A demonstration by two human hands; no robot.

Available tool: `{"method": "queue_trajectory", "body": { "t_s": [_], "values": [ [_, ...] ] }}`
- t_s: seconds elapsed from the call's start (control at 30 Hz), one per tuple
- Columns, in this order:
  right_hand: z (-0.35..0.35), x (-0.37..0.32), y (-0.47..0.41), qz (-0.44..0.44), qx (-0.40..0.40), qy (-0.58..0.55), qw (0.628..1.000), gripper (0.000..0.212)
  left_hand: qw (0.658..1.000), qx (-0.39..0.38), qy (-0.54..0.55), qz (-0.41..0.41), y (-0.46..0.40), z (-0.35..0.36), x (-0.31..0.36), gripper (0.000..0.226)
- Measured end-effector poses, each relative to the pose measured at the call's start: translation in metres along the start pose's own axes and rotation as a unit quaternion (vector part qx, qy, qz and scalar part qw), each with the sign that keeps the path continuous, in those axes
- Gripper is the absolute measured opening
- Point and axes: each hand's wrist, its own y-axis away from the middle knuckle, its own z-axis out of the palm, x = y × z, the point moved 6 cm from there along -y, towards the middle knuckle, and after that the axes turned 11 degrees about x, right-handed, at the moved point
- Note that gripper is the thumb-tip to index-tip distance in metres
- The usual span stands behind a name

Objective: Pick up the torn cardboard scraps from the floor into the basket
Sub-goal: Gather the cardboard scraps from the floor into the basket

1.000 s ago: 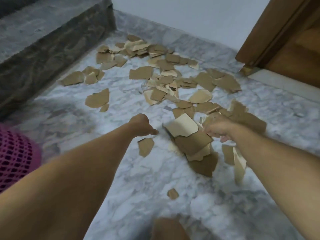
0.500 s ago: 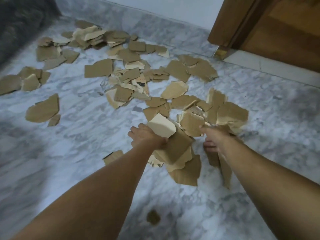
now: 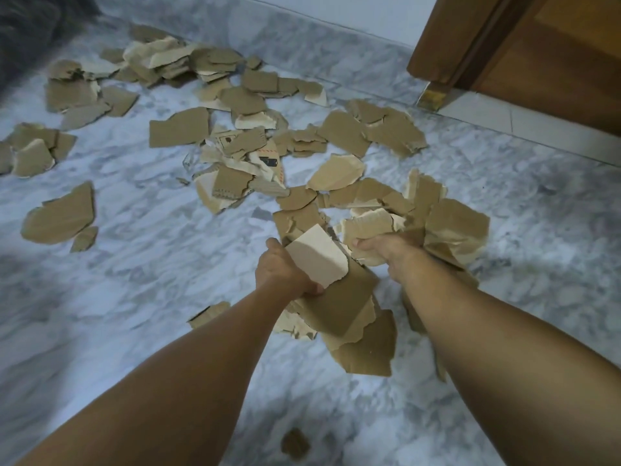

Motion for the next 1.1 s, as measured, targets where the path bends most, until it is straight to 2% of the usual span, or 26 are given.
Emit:
{"method": "queue_trajectory", "body": {
  "t_s": [0.1,0.2,0.33,0.47,0.6,0.7,0.73,0.8,0.97,1.03,1.1],
  "values": [
    [-0.012,-0.013,0.042,0.02,0.011,-0.066,0.998,0.09,0.996,-0.036,0.069,-0.053,-0.002,-0.002,-0.01,0.075],
    [-0.03,-0.01,0.052,0.004,0.027,-0.124,0.992,0.054,0.975,-0.089,0.157,-0.133,0.004,-0.006,-0.02,0.067],
    [-0.083,0.009,0.061,-0.02,0.093,-0.123,0.988,0.043,0.967,-0.095,0.19,-0.138,0.009,-0.015,-0.021,0.059],
    [-0.132,0.043,0.07,-0.013,0.05,-0.016,0.999,0.026,0.972,-0.09,0.186,-0.115,0.016,-0.01,-0.015,0.063],
    [-0.164,0.078,0.071,-0.004,0.078,0.059,0.995,0.045,0.984,-0.072,0.144,-0.077,0.021,0.005,-0.008,0.067],
    [-0.157,0.091,0.073,-0.002,0.096,0.094,0.991,0.074,0.999,-0.034,-0.034,-0.023,0.034,0.018,0.001,0.084],
    [-0.153,0.092,0.074,-0.013,0.104,0.104,0.989,0.076,0.996,-0.019,-0.084,-0.013,0.041,0.022,0.004,0.089],
    [-0.147,0.092,0.077,-0.034,0.135,0.101,0.985,0.067,0.991,0.009,-0.133,-0.004,0.055,0.029,0.01,0.094],
    [-0.13,0.096,0.081,-0.045,0.168,0.047,0.984,0.078,0.997,0.024,-0.074,0.023,0.074,0.05,0.007,0.1],
    [-0.126,0.103,0.078,-0.018,0.172,-0.012,0.985,0.083,1.0,0.016,0.007,-0.002,0.072,0.055,0.004,0.105],
    [-0.122,0.108,0.079,0.006,0.166,-0.042,0.985,0.076,0.994,-0.007,0.1,-0.037,0.069,0.058,0.004,0.101]
  ]
}}
